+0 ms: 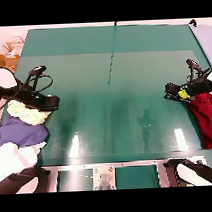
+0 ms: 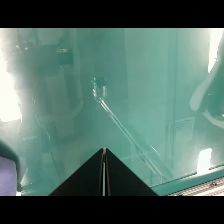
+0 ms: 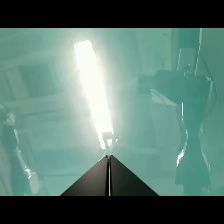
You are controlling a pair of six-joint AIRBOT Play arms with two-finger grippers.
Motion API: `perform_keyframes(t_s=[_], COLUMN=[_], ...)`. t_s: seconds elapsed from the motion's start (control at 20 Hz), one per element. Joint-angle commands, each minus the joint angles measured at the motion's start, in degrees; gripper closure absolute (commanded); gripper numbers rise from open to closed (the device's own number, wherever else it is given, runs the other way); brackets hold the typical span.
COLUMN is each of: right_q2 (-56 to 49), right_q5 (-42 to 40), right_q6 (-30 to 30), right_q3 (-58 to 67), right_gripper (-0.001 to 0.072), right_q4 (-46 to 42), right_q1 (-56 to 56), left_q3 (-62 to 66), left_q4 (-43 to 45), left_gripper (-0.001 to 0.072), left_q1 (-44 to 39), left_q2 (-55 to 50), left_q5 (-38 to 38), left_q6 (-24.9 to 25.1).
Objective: Fold the shirts.
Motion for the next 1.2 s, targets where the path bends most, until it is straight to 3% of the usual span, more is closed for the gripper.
perform_keyframes(t_s=[0.0,0.25,0.35,0.4,0.45,0.5,0.65,0.8,1.1,1.15], right_q2=[0.04,0.04,0.04,0.04,0.04,0.04,0.04,0.04,0.04,0.04], right_q5=[0.02,0.02,0.02,0.02,0.02,0.02,0.02,0.02,0.02,0.02], right_q6=[0.02,0.02,0.02,0.02,0.02,0.0,0.0,0.02,0.0,0.0], right_q3=[-0.02,-0.02,-0.02,-0.02,-0.02,-0.02,-0.02,-0.02,-0.02,-0.02], right_gripper=[0.0699,0.0699,0.0699,0.0699,0.0699,0.0699,0.0699,0.0699,0.0699,0.0699], right_q4=[0.0,0.0,0.0,0.02,0.0,0.02,0.02,0.0,0.0,0.0], right_q1=[0.04,0.04,0.04,0.04,0.04,0.04,0.04,0.04,0.04,0.04], left_q3=[-0.04,-0.04,-0.04,-0.04,-0.04,-0.11,-0.31,-3.58,-9.14,-9.09], left_q4=[0.02,2.75,9.92,15.23,20.2,25.33,34.07,34.64,36.26,37.38], left_gripper=[0.068,0.068,0.0679,0.0618,0.0264,-0.0013,-0.0012,-0.0012,-0.0008,0.0188], left_q1=[-0.02,-0.02,-0.02,-0.02,-0.02,-0.02,0.04,0.04,0.02,0.02], left_q2=[0.04,0.04,0.04,0.04,0.04,0.04,-1.29,-5.86,-19.58,-20.37], left_q5=[0.02,0.33,1.44,2.4,3.48,5.03,10.16,15.13,12.9,12.41], left_q6=[0.02,0.0,-0.7,-2.05,-3.15,-4.85,-5.57,-5.77,-7.19,-8.09])
